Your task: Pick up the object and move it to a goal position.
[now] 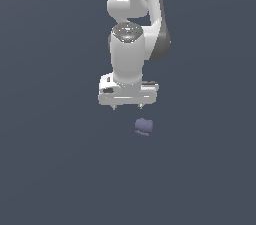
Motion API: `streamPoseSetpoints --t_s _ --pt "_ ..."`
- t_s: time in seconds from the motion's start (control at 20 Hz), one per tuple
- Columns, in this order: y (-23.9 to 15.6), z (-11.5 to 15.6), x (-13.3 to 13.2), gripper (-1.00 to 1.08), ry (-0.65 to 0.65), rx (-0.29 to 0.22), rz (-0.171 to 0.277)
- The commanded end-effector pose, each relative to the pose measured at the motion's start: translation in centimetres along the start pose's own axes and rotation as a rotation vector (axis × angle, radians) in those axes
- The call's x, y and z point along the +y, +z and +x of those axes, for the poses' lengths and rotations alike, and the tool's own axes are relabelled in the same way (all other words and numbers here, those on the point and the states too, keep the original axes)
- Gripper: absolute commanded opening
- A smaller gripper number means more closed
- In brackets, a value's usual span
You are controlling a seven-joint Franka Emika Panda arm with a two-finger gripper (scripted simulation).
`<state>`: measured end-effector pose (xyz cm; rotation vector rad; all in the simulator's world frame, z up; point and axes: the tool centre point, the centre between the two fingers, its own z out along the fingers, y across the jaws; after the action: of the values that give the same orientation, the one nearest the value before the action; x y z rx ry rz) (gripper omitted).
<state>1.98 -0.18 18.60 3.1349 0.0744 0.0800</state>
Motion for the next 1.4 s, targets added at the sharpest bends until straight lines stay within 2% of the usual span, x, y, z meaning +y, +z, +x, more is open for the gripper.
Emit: streamPoseSetpoints --t_s 0.0,0.55,1.35 --pt "0.1 0.0 -0.1 1.0 -0.015 -0.001 0.0" --pt "1.9 0.3 -1.5 1.0 -0.21 -0.013 -0.004" --pt "6.6 0.5 -5.3 1.0 -0.723 -0.038 0.01"
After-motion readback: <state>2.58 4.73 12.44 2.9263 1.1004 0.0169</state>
